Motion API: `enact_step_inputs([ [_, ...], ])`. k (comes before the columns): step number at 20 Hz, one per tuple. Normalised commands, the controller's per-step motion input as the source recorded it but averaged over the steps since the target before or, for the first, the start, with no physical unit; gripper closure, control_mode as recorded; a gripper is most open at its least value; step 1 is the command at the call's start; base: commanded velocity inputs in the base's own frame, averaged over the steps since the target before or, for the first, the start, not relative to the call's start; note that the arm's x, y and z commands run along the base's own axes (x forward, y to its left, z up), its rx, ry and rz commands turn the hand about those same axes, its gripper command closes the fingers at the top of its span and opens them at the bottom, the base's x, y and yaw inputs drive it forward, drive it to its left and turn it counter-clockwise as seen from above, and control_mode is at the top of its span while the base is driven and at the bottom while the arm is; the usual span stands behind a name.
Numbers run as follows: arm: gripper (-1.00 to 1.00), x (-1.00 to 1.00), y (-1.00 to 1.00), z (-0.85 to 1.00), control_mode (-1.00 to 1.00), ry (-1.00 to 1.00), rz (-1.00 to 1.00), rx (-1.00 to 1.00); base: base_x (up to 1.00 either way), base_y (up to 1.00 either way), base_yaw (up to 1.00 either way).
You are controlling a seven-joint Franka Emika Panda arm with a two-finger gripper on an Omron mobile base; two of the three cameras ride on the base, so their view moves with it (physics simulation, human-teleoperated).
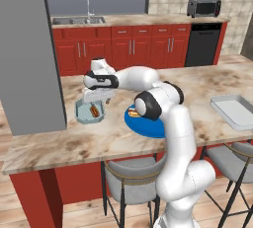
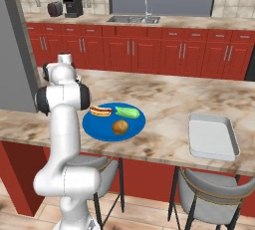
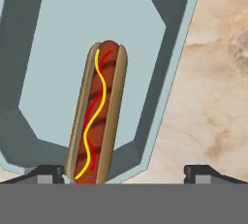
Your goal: Place one cooked food and one vegetable from the large plate to each tupperware container.
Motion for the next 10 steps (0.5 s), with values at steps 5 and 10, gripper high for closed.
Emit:
enact_step_inputs([
  [5, -1.00, -0.83, -0.93, 0.28, -1.00, -0.03, -0.09, 0.00, 0.00, 0.00, 0.00],
  [10, -1.00, -1.00, -0.98, 0.25, -1.00, -0.13, -0.14, 0.00, 0.00, 0.00, 0.00],
])
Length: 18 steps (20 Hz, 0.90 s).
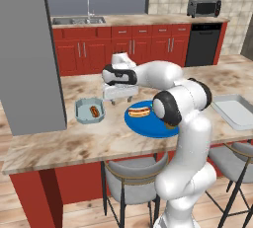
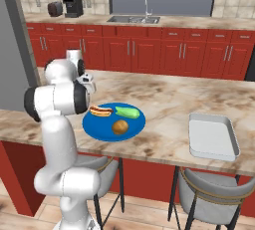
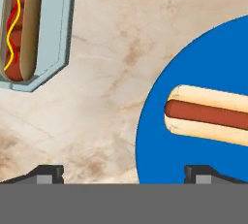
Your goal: Place one cooked food and one vegetable from the large plate to each tupperware container.
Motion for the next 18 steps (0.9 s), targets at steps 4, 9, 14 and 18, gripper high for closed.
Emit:
enact_step_inputs([
  [4, -1.00, -1.00, -0.99, 0.16, -1.00, -0.07, -0.20, 0.00, 0.00, 0.00, 0.00],
  [9, -1.00, -0.83, -1.00, 0.21, -1.00, 0.00, -0.17, 0.00, 0.00, 0.00, 0.00],
  [14, -1.00, -0.16, -0.91, 0.45, -1.00, 0.04, -0.11, -0.04, 0.00, 0.00, 0.00],
  [18, -1.00, -0.02, -0.65, 0.26, -1.00, 0.04, -0.18, -0.09, 0.00, 0.00, 0.00],
])
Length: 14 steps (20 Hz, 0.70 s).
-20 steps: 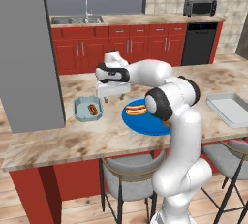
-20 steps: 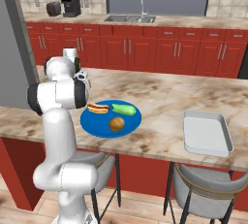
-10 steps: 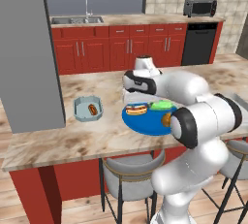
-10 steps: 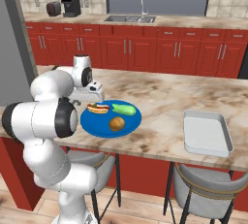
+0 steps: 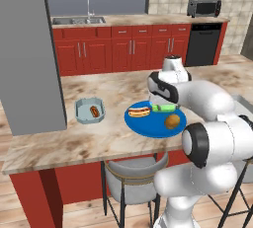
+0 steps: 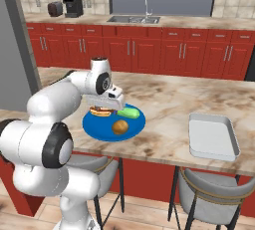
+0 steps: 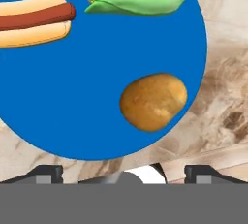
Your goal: Place one cooked food and one vegetable from the large plate to each tupperware container.
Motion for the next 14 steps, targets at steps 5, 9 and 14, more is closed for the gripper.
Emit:
enact_step_inputs([
  [5, -1.00, 0.01, -0.50, -0.19, -1.00, 0.04, -0.24, -0.07, 0.00, 0.00, 0.00],
  [9, -1.00, 0.11, -0.32, -0.40, -1.00, 0.17, -0.16, 0.00, 0.00, 0.00, 0.00],
  [14, -1.00, 0.15, -0.05, -0.30, -1.00, 0.01, -0.10, 0.14, 0.00, 0.00, 0.00],
])
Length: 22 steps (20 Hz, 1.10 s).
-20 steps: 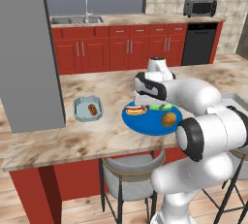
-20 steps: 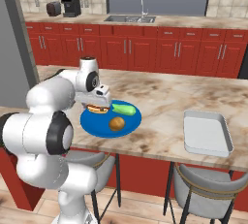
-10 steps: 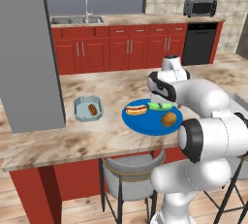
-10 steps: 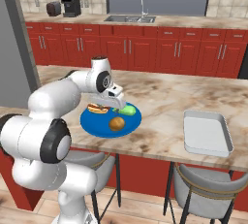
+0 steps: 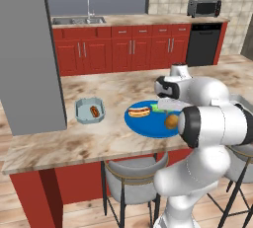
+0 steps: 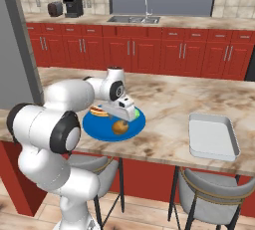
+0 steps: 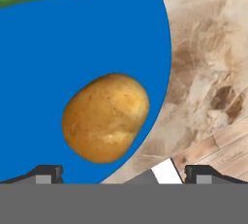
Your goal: Place one cooked food and one vegetable from the large plate to each tupperware container.
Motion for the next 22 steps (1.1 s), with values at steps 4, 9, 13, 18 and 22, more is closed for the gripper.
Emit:
enact_step_inputs([
  [4, -1.00, 0.18, -0.01, -0.08, -1.00, 0.00, -0.01, 0.25, 0.00, 0.00, 0.00],
  [9, -1.00, 0.09, 0.00, 0.00, -1.00, 0.00, 0.02, 0.01, 0.00, 0.00, 0.00],
  [13, -1.00, 0.07, 0.00, -0.06, -1.00, 0.00, 0.00, -0.01, 0.00, 0.00, 0.00],
  [18, -1.00, 0.00, 0.00, -0.21, -1.00, 0.01, 0.00, 0.00, 0.00, 0.00, 0.00],
  [22, -1.00, 0.00, 0.00, -0.15, -1.00, 0.00, 0.00, 0.00, 0.00, 0.00, 0.00],
])
